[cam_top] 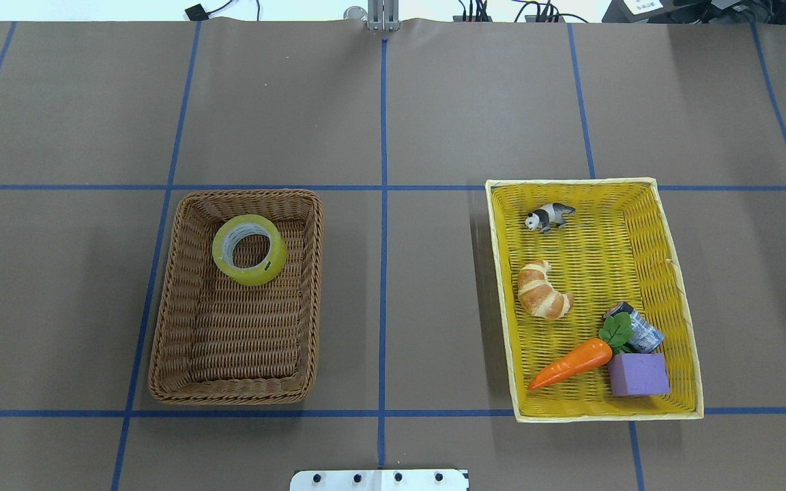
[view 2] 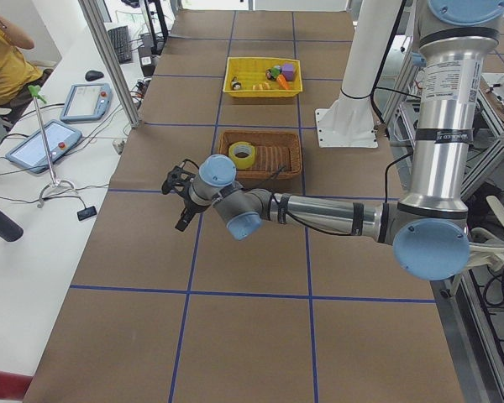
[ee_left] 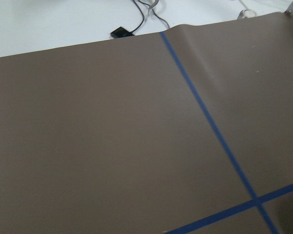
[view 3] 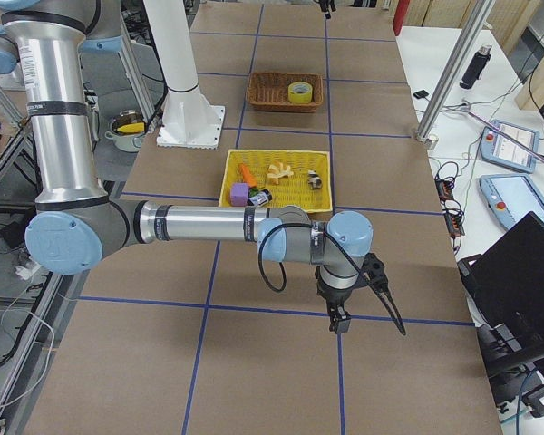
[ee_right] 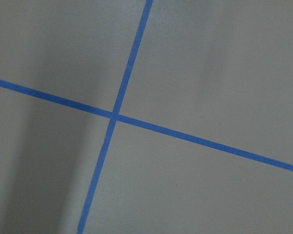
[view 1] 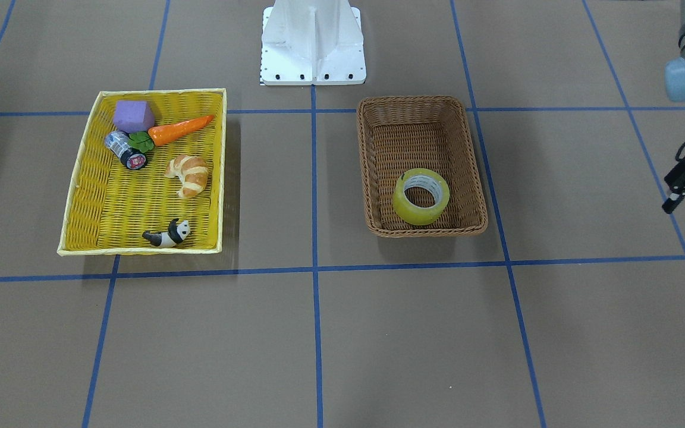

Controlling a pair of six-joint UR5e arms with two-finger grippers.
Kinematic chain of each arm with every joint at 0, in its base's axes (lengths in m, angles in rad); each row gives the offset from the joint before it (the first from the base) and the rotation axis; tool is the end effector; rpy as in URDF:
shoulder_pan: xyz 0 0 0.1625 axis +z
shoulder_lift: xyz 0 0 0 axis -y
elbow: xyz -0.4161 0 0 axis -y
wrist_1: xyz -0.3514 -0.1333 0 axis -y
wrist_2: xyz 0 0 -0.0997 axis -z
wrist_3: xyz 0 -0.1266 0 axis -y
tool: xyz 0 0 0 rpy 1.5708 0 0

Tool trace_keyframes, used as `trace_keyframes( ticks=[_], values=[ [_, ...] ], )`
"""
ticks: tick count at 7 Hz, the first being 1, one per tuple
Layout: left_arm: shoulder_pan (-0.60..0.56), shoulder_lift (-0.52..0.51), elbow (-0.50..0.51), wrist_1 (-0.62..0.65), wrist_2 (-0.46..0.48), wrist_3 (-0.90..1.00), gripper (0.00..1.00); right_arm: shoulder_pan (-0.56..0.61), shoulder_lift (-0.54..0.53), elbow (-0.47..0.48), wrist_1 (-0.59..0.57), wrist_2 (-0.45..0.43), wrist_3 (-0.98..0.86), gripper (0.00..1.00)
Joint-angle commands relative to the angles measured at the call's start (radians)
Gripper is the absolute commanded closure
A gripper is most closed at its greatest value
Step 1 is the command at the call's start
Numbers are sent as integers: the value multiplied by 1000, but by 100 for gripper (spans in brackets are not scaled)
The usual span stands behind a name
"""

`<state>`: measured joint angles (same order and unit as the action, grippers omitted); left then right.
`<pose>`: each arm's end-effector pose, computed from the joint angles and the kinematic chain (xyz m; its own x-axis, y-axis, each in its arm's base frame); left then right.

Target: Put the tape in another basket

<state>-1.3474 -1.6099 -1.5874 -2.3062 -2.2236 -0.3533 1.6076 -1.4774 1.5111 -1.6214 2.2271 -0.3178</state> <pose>0.0577 -0.5086 0.5585 0.6909 0.3231 -0.6467 0.0888 0.8499 0.5195 0.0740 -0.4856 0.6669 0.7632 -0.2747 0.5848 0.2123 0.9615 0.1746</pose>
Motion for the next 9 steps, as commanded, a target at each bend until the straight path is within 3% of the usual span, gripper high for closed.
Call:
trace_keyframes(
  ticks=[1,3,4,9],
  values=[
    [-193,-4,-3,441,-24,452,1,0,-15,0,0,-1,-1,0],
    [-263,-79,0,862,-54,531,1,0,-21,-2,0,-3,-1,0],
    [-278,-59,-2,905,-74,533,1,0,-27,0,0,-1,-1,0],
    [-279,-32,10,780,-73,524,1,0,-29,-2,0,-1,0,0]
  ],
)
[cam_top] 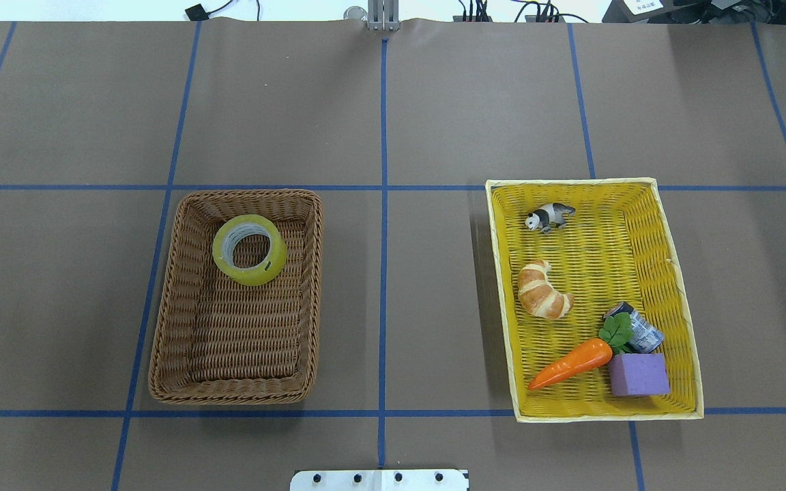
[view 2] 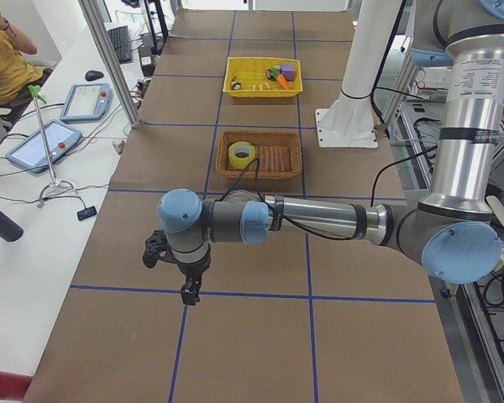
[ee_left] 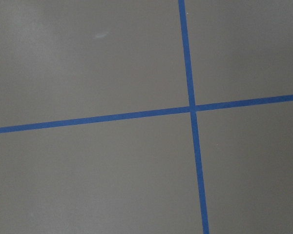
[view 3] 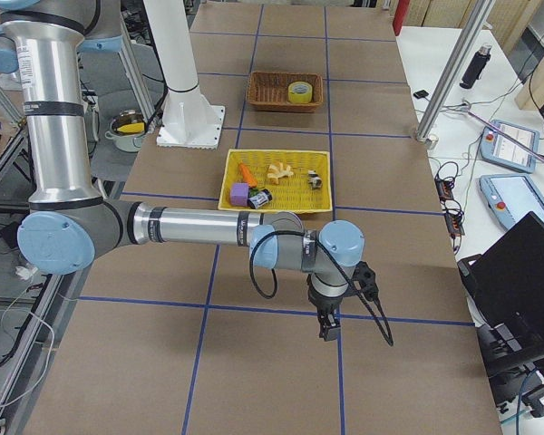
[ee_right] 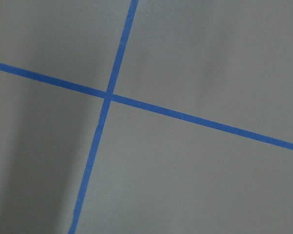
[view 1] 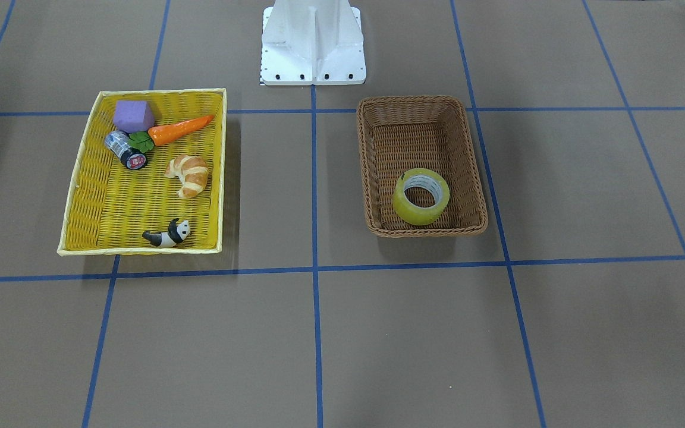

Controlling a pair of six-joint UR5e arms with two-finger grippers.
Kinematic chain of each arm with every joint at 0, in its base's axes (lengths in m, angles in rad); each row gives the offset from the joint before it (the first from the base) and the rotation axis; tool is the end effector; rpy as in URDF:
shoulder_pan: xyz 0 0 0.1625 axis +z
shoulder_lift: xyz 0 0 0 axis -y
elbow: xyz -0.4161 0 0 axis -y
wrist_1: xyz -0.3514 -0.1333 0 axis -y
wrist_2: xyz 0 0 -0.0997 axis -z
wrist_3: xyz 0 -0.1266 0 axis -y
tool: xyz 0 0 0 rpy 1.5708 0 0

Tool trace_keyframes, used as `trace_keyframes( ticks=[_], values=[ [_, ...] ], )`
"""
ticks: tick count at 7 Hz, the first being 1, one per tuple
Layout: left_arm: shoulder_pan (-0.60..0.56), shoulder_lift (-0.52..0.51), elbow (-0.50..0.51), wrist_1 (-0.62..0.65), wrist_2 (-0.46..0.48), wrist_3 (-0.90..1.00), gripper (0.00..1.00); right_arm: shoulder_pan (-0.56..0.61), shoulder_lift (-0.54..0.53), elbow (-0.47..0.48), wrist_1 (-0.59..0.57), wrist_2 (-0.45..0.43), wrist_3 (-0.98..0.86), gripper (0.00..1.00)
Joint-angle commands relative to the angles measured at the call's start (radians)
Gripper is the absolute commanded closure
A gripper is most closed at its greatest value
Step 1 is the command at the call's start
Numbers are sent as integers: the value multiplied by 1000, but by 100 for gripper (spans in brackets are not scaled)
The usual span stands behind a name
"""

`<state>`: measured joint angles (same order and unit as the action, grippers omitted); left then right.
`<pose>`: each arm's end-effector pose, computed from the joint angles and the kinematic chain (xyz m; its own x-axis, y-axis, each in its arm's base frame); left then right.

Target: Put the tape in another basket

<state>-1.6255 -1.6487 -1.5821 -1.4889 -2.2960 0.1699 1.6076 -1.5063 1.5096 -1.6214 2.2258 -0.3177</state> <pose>-0.0757 -0.4794 0.6400 0.7460 0.1333 -0.6525 -0.0725 0.9902 0.1194 0.0735 -0.4707 0.6816 0.7633 -0.2568 0.5928 0.2123 0.9664 0.1452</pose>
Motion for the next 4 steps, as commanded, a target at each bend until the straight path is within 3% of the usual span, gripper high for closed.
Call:
trace_keyframes(
  ticks=[1,3,4],
  values=[
    [1,7,16,-43,0,-1,1,0,0,3,0,2,0,0],
    [3,53,1,-59,3,8,1,0,1,4,0,2,0,0],
    [3,65,1,-133,3,8,1,0,0,3,0,2,0,0]
  ],
)
